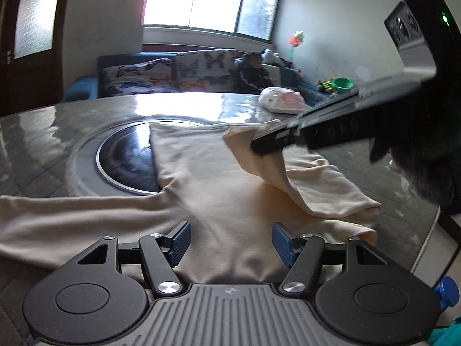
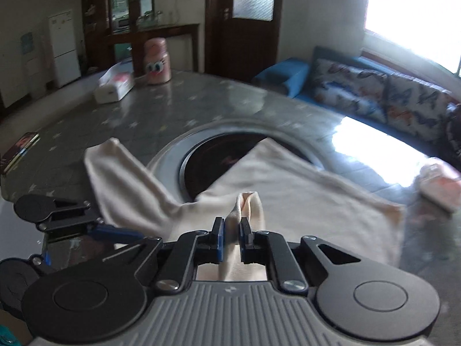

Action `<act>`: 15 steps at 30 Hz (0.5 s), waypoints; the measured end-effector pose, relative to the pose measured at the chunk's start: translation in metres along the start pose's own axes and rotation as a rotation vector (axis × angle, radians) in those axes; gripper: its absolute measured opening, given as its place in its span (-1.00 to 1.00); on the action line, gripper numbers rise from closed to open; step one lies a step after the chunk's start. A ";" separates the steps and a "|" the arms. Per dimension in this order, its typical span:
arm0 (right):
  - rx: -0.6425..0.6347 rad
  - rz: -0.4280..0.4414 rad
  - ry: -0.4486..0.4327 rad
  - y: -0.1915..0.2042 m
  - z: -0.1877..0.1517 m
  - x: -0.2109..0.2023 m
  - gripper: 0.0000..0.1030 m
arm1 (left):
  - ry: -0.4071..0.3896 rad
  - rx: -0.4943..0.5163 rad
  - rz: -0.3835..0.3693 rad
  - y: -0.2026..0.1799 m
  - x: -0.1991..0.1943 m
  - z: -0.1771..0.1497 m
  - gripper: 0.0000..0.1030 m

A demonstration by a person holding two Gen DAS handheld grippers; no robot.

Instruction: Fold clothes

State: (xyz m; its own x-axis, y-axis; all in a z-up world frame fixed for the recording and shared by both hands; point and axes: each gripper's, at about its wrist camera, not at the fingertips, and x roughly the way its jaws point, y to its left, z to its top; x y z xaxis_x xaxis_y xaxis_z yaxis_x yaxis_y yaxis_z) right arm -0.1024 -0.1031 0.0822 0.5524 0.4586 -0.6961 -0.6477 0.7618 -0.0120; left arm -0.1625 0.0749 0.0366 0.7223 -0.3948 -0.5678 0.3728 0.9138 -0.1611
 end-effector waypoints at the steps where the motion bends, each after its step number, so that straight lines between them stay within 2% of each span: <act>1: 0.003 0.013 0.000 0.001 -0.002 0.000 -0.73 | 0.000 -0.003 0.004 0.001 0.000 0.000 0.27; 4: -0.001 0.027 -0.014 -0.001 -0.004 -0.007 -0.70 | -0.003 -0.004 0.010 0.001 0.000 0.003 0.27; 7: 0.006 -0.016 -0.045 -0.016 -0.011 -0.030 -0.61 | -0.008 0.000 0.009 -0.001 0.002 0.006 0.27; 10: 0.016 -0.072 -0.068 -0.032 -0.020 -0.050 -0.30 | -0.013 0.005 -0.003 -0.008 0.008 0.012 0.27; 12: 0.044 -0.106 -0.078 -0.046 -0.034 -0.066 -0.20 | -0.014 0.011 -0.011 -0.014 0.014 0.017 0.27; 15: 0.098 -0.141 -0.091 -0.063 -0.055 -0.082 0.07 | -0.004 0.011 -0.005 -0.019 0.028 0.022 0.24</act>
State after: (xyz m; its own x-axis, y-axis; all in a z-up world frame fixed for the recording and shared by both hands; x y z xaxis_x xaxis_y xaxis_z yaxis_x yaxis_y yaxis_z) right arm -0.1357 -0.2135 0.1008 0.6822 0.3805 -0.6243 -0.5087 0.8603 -0.0316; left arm -0.1369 0.0447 0.0417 0.7230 -0.3997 -0.5634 0.3828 0.9108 -0.1548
